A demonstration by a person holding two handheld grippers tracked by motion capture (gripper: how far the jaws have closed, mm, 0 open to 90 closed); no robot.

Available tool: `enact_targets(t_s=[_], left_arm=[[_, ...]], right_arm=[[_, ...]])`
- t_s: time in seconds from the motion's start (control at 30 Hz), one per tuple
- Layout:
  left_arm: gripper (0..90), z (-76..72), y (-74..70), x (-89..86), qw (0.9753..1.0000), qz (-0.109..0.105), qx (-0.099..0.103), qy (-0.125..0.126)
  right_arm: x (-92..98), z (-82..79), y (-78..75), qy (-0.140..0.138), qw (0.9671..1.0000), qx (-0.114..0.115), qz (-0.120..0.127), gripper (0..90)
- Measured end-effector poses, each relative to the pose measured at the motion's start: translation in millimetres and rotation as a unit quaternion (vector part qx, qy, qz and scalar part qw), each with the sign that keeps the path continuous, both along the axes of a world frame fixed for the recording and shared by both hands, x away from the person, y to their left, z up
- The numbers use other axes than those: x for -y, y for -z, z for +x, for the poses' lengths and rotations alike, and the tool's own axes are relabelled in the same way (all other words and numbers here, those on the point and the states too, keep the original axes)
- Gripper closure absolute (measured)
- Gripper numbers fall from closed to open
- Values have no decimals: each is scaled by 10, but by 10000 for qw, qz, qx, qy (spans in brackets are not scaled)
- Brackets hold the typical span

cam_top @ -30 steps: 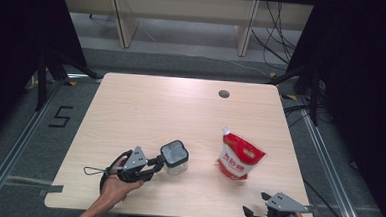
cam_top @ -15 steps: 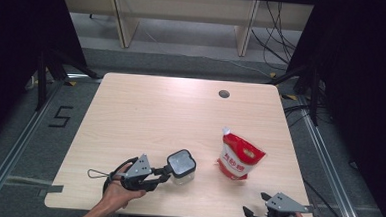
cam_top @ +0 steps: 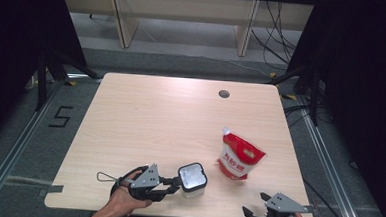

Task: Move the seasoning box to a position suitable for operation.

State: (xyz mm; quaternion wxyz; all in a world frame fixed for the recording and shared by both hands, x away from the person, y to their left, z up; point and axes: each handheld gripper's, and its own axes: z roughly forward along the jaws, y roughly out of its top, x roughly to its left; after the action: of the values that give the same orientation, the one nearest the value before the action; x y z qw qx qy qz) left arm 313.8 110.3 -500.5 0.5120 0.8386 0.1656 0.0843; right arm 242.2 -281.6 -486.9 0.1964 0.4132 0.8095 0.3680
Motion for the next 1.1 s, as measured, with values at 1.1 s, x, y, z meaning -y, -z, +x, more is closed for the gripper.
enact_targets(t_s=[1.1], left_arm=[[634,72,-50,-133,9997,143,200,-5]], right_arm=[[-36,-16,-11,-256,9997,10,3,295]])
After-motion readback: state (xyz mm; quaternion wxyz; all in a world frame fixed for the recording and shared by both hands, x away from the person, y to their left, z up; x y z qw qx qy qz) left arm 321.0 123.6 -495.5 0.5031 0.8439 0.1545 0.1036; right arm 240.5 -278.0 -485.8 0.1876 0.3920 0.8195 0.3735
